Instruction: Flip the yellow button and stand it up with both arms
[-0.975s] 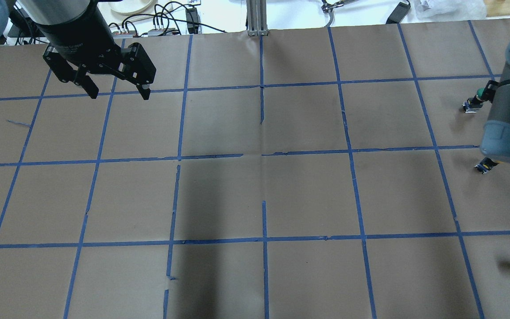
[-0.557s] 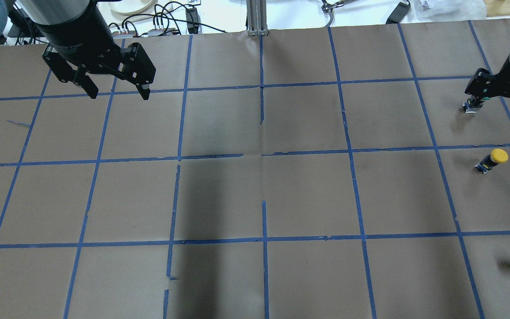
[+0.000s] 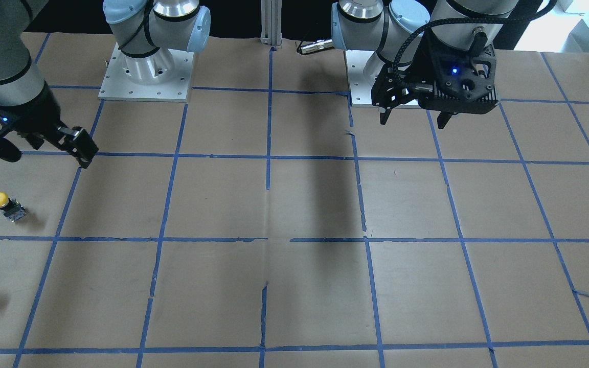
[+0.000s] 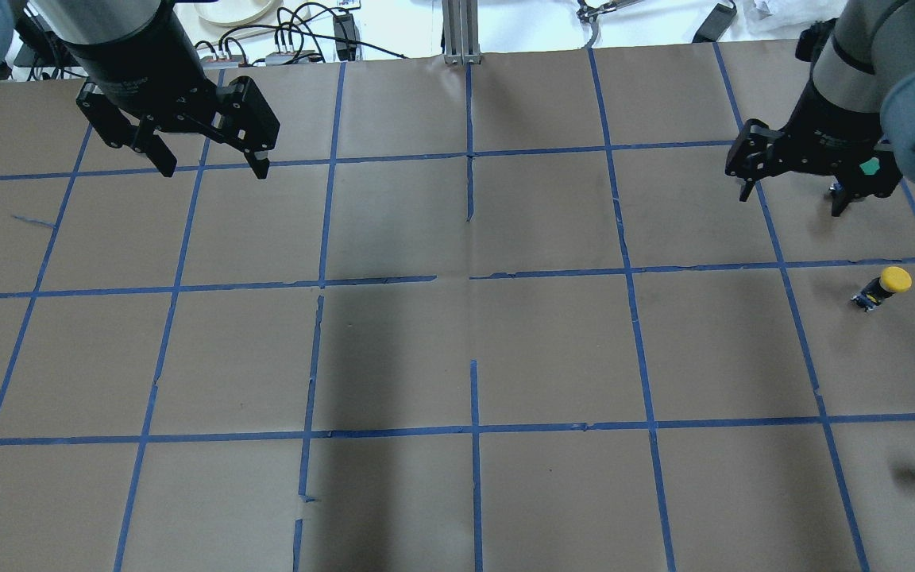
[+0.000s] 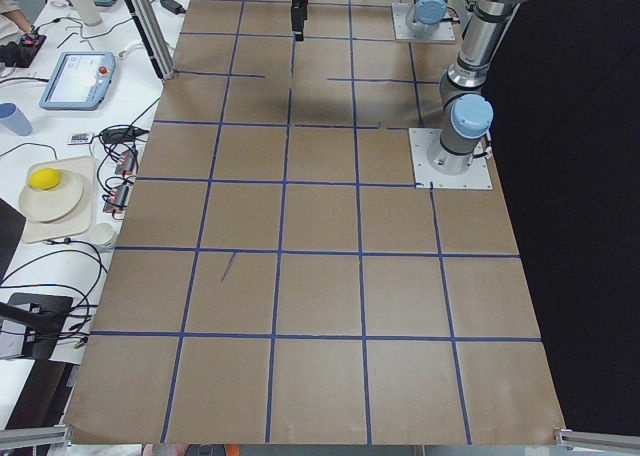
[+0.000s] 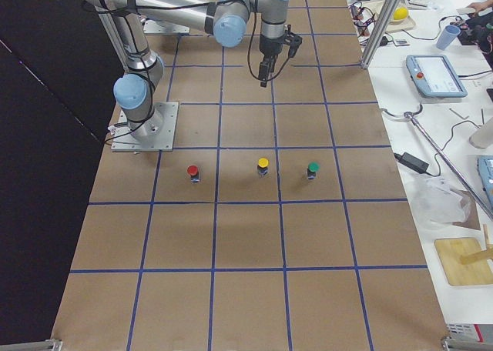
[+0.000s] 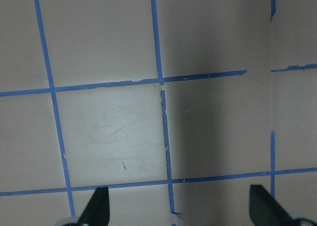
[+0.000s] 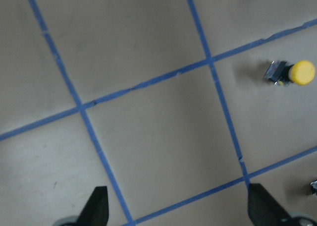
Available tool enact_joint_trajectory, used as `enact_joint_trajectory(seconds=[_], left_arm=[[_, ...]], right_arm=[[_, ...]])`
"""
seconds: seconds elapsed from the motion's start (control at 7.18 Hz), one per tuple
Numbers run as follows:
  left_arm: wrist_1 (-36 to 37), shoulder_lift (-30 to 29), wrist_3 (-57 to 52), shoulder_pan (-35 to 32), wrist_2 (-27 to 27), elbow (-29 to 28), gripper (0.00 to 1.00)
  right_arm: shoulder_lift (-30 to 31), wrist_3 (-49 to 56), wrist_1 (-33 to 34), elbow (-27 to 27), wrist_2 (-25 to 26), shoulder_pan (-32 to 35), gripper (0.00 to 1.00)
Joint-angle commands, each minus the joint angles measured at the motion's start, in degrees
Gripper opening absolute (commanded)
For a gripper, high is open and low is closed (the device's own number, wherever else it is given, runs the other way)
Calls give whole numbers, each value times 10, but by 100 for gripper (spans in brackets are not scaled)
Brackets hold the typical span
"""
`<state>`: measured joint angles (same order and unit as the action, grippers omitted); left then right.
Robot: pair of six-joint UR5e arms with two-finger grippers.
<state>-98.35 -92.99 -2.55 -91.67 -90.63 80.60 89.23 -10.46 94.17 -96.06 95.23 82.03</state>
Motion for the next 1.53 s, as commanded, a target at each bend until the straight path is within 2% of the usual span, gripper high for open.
enact_joint_trajectory(seconds=[0.0,0.28,0.7,1.39], left_arm=[[0,1,0,0,-1,0,100],[0,1,0,0,-1,0,100],[0,0,1,1,3,1,100],[0,1,1,0,4,2,100]], right_arm=[[7,4,-124,59,-51,30,100],[9,10,-123,55,-44,87,100],[31,60,-129,54,-42,80,100],[34,64,-127,54,-47,77,100]])
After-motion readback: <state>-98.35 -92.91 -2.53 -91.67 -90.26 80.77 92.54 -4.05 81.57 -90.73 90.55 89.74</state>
